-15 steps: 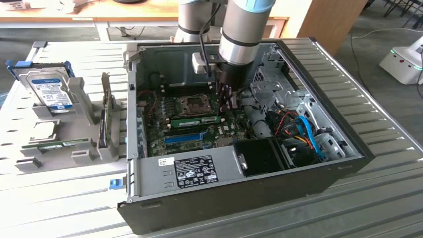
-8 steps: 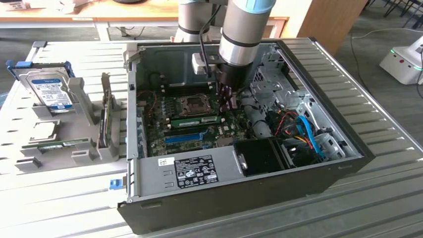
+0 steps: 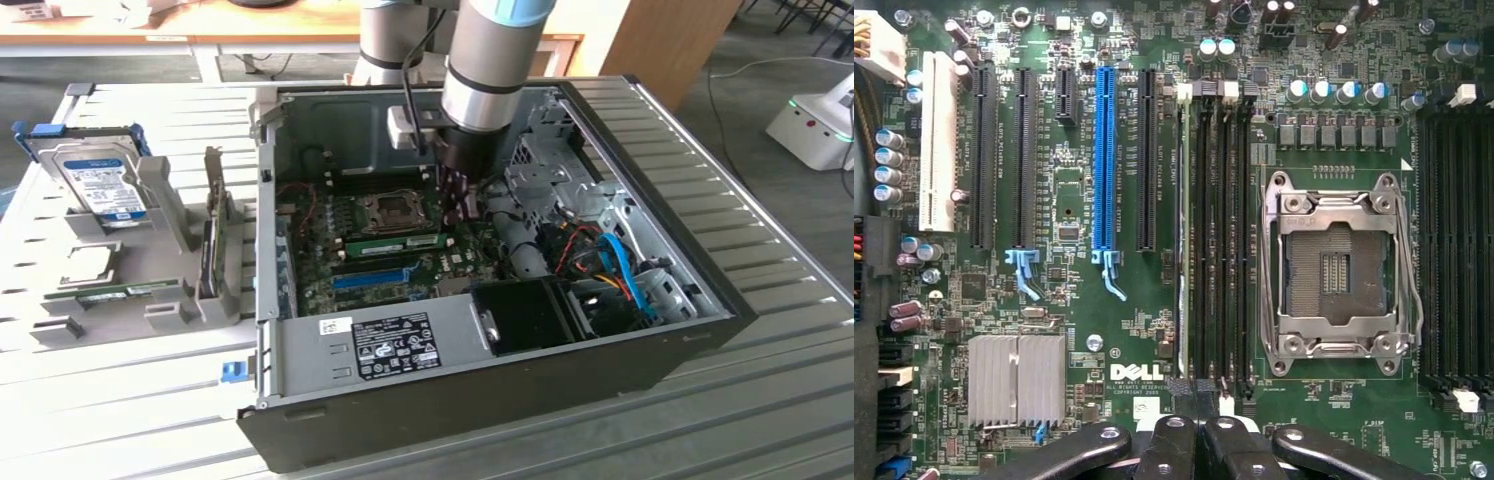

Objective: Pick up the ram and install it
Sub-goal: 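Press down the ram until it locks into place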

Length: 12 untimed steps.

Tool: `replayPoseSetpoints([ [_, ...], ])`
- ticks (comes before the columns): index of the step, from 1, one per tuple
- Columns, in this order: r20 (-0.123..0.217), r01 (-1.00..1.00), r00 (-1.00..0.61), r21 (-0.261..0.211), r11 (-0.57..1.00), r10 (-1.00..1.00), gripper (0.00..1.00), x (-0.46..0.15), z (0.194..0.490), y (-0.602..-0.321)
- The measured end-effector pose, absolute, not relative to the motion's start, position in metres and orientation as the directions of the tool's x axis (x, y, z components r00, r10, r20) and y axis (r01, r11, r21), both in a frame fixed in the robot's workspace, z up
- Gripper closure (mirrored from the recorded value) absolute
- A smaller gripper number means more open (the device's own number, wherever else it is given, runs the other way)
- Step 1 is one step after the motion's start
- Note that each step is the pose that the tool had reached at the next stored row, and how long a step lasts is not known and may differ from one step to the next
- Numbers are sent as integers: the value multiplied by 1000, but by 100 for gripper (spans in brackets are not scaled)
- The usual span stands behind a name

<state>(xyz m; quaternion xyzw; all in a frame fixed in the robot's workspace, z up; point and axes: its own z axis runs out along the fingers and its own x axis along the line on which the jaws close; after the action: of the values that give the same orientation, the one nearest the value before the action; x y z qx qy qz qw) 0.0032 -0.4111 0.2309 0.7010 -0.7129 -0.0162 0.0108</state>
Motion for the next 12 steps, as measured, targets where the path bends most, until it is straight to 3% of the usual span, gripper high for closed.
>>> replayPoseSetpoints([
  [12, -7, -999, -17, 38, 17, -1000, 89, 3, 229, -410],
])
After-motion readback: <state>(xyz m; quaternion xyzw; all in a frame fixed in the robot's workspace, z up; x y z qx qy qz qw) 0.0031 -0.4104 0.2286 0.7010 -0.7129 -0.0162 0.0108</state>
